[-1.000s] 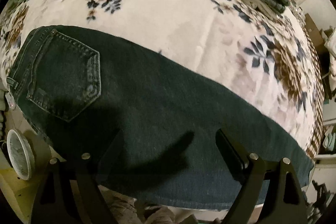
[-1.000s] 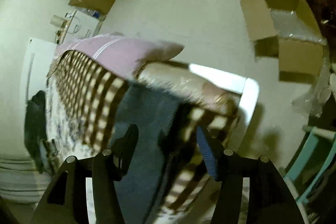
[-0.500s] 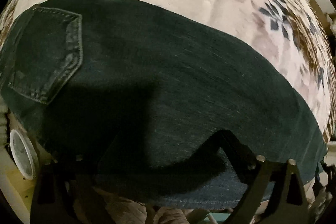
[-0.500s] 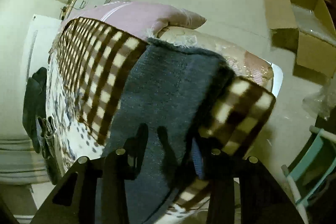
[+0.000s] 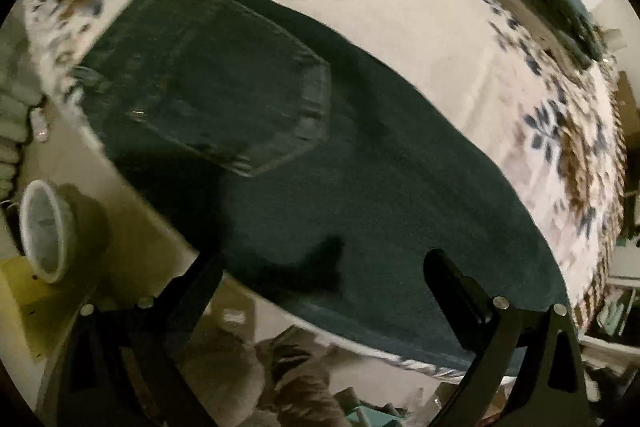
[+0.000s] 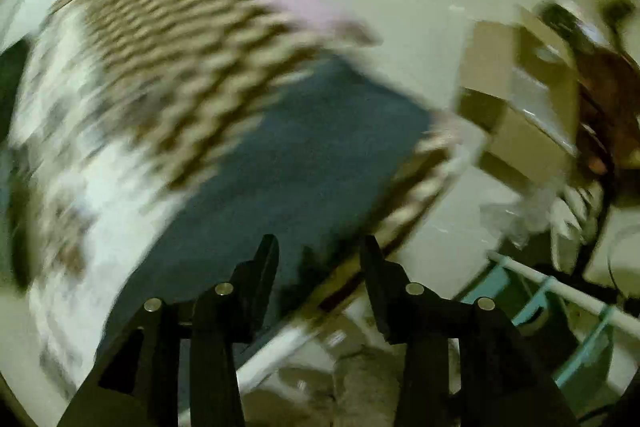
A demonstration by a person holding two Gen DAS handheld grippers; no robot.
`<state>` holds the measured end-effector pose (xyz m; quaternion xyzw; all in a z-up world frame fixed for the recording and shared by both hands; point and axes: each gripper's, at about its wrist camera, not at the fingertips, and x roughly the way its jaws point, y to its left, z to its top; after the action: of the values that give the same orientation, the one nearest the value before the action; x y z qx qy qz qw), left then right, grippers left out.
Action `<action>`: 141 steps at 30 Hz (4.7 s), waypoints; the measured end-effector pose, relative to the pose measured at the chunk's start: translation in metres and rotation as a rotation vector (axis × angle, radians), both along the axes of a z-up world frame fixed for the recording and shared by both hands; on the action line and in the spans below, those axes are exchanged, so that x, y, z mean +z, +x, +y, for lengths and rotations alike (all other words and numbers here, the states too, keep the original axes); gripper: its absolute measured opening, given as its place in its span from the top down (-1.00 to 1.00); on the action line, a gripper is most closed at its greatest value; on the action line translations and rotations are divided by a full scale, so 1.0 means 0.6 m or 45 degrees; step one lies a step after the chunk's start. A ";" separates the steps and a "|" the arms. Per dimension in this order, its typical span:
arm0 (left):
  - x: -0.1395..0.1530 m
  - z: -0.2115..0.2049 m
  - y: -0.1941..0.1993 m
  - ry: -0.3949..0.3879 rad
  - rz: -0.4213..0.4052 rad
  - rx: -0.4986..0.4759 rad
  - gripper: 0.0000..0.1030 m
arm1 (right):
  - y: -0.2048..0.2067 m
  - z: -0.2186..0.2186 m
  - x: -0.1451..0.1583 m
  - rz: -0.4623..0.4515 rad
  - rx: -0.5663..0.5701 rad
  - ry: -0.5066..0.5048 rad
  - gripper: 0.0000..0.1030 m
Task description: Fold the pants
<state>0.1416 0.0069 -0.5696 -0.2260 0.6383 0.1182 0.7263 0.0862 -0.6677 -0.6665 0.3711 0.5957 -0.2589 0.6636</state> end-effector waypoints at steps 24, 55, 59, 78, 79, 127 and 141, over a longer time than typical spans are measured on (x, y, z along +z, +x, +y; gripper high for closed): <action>-0.051 0.049 0.227 -0.269 0.105 0.136 -0.99 | 0.341 0.676 -0.137 0.080 1.160 0.699 0.24; -0.083 0.061 0.080 -0.107 0.118 -0.021 -0.99 | 0.392 0.755 -0.182 0.205 1.320 0.798 0.07; -0.058 0.089 0.056 -0.172 0.107 0.044 -0.99 | 0.377 0.830 -0.204 0.284 1.516 0.813 0.50; -0.111 0.163 -0.064 -0.094 0.229 0.101 -0.99 | 0.485 0.722 -0.101 -0.051 1.163 0.393 0.83; -0.108 0.166 -0.067 -0.095 0.225 0.102 -0.99 | 0.484 0.711 -0.098 -0.063 1.135 0.435 0.47; -0.062 0.159 -0.059 -0.122 0.207 0.213 -0.99 | 0.464 0.789 -0.116 0.081 1.263 0.485 0.49; -0.064 0.231 -0.067 -0.232 0.119 0.437 -0.41 | 0.113 0.491 -0.159 0.238 0.301 0.675 -0.16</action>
<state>0.1014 0.1457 -0.6081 -0.3903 0.6315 0.1924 0.6417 0.1538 -0.3731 -0.7617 0.4339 0.7400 -0.0482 0.5116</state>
